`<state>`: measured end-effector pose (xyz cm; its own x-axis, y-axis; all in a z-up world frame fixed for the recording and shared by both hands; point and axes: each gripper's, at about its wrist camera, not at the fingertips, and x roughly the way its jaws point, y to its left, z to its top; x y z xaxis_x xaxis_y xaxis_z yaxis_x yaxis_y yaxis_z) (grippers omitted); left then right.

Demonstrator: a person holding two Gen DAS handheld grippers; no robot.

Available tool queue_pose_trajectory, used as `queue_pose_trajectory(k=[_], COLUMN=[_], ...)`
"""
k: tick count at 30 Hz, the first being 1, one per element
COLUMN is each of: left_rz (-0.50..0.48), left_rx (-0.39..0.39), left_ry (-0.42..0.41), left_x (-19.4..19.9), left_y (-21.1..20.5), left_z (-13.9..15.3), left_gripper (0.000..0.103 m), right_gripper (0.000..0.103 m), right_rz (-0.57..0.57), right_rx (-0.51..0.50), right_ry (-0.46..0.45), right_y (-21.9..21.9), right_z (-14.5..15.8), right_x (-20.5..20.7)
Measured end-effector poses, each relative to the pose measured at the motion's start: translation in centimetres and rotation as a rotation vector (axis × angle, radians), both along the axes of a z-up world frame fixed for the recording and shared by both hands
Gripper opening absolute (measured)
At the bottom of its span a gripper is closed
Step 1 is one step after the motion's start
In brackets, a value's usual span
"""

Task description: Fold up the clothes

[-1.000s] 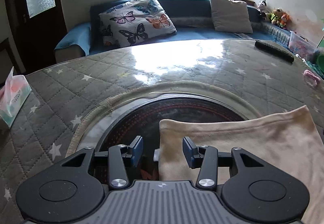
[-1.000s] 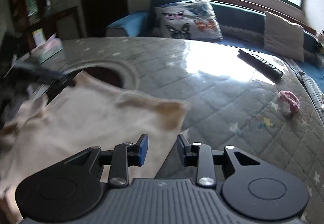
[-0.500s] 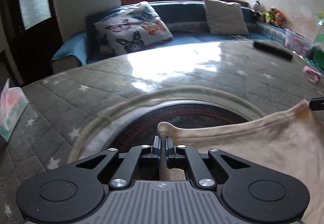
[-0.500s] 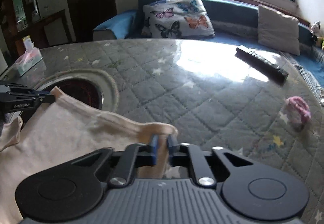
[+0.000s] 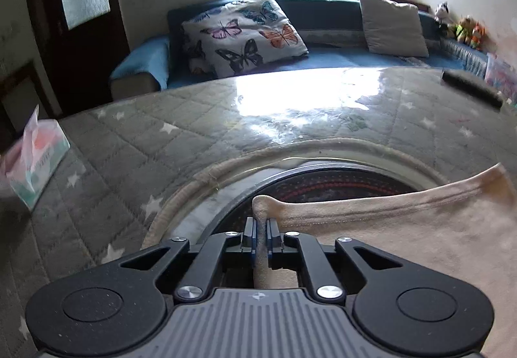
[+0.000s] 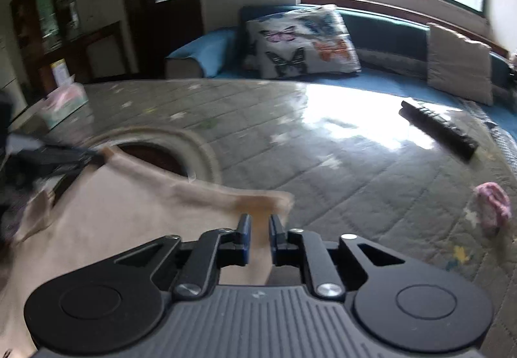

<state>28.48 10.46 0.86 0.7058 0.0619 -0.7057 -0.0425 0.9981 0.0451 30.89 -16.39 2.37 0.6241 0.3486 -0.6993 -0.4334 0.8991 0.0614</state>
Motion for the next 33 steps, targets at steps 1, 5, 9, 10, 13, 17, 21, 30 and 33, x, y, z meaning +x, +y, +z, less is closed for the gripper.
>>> queue_pose_trajectory(k=[1,5,9,10,13,17,21,30,33], left_rz=[-0.001,-0.033,-0.104,-0.124,-0.166,-0.204,-0.18,-0.043,0.066], left_rx=[-0.006,-0.007,0.018,0.022,0.034,0.045,0.016,-0.074,-0.115], left_ry=[-0.008,-0.052,-0.076,-0.077,-0.061,-0.045,-0.022,-0.088,-0.164], left_x=[-0.4,-3.6,-8.0,-9.4,-12.1,-13.8,-13.4,-14.7,-17.1], left_y=[0.2,1.0,0.9,0.8,0.1,-1.3,-1.6,1.7,4.9], left_z=[0.4,2.7,4.0,4.0,3.5,2.1,0.7,1.3,3.3], left_gripper=[0.009,0.03,0.042,0.042,0.042,0.042,0.039,0.005,0.005], right_gripper=[0.019,0.023,0.036,0.037,0.043,0.044,0.044,0.045,0.045], right_rz=[0.007,0.045,0.083,0.09,0.113,0.129,0.135,0.129,0.12], right_rx=[-0.004,-0.014,-0.019,-0.024,-0.03,-0.04,-0.041,-0.055,-0.054], right_ry=[0.001,0.013,0.015,0.012,0.013,0.013,0.03,0.037,0.036], right_y=[0.2,1.4,2.5,2.7,3.3,3.8,4.2,4.4,4.4], right_z=[-0.1,-0.3,-0.4,-0.5,-0.6,-0.8,-1.3,-1.9,-2.0], right_x=[-0.3,-2.0,-3.7,-4.1,-5.4,-6.9,-7.9,-8.7,-8.8])
